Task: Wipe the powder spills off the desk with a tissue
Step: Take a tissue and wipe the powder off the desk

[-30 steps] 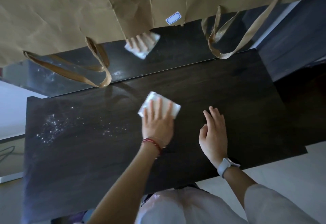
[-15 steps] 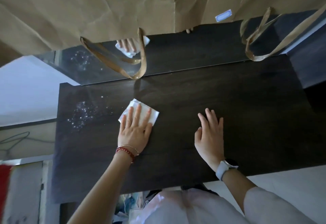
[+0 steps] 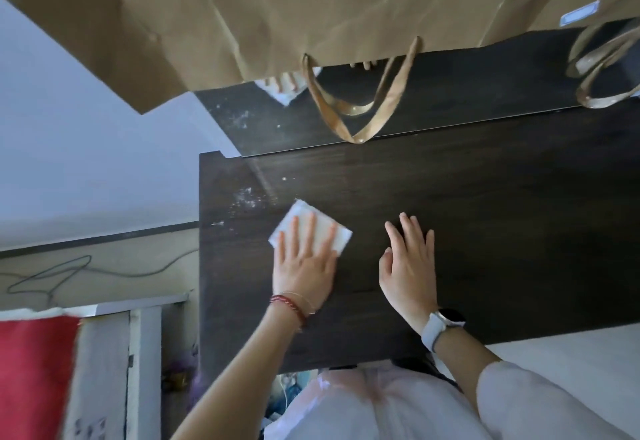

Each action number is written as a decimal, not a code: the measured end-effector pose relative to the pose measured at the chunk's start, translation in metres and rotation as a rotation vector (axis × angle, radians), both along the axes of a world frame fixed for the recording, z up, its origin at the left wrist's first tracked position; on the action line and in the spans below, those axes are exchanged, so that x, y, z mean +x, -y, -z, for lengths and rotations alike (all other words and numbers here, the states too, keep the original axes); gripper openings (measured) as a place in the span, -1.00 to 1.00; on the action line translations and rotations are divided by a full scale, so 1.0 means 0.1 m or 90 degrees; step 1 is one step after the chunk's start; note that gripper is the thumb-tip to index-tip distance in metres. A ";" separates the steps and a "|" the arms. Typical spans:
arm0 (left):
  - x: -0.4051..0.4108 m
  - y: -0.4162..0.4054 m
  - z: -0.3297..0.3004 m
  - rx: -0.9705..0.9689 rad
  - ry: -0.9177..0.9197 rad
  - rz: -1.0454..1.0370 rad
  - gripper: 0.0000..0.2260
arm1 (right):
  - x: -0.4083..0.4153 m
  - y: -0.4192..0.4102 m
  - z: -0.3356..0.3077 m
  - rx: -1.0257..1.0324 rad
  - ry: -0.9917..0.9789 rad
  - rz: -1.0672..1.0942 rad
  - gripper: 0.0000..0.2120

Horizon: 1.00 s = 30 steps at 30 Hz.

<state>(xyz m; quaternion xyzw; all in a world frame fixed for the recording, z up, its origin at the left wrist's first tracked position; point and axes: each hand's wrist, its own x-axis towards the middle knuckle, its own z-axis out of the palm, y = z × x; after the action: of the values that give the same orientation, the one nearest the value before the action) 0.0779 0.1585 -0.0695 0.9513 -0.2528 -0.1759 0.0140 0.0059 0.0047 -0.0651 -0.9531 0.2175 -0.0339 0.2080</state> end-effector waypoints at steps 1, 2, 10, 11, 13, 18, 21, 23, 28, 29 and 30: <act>-0.02 0.01 0.00 -0.014 -0.003 0.028 -0.54 | 0.03 -0.06 0.00 -0.007 -0.001 0.007 -0.60; -0.03 -0.05 0.01 -0.026 -0.001 0.048 -0.54 | 0.07 -0.11 0.01 -0.016 -0.005 0.015 -0.59; 0.45 -1.05 0.05 -0.031 0.023 -0.134 -0.54 | 0.18 -0.33 0.10 -0.059 -0.014 0.100 -0.58; 0.62 -1.07 0.05 -0.029 0.022 -0.138 -0.55 | 0.18 -0.33 0.11 -0.063 -0.011 0.103 -0.58; 0.98 -1.05 0.06 -0.038 0.018 -0.155 -0.55 | 0.18 -0.33 0.13 -0.073 0.001 0.103 -0.59; 1.36 -0.72 0.06 -0.056 0.000 -0.234 -0.54 | 0.18 -0.34 0.16 -0.092 0.023 0.108 -0.59; 0.95 -0.57 0.07 -0.047 0.016 -0.112 -0.53 | 0.17 -0.33 0.17 -0.093 0.024 0.105 -0.60; 0.50 -0.62 0.05 -0.076 0.032 0.004 -0.55 | 0.17 -0.32 0.17 -0.086 0.025 0.106 -0.59; 0.47 -0.85 0.02 -0.047 0.024 0.097 -0.56 | 0.16 -0.31 0.18 -0.083 0.024 0.105 -0.58; 0.67 -0.84 0.05 -0.043 0.011 0.043 -0.56 | 0.16 -0.31 0.18 -0.085 0.023 0.106 -0.59; 0.87 -0.79 0.07 -0.044 0.003 -0.037 -0.57 | 0.16 -0.31 0.18 -0.089 0.024 0.108 -0.61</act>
<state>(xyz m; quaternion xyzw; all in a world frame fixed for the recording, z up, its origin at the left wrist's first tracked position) 0.1648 0.2378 -0.0766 0.9576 -0.2311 -0.1640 0.0512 0.0219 0.0357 -0.0830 -0.9425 0.2907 -0.0847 0.1418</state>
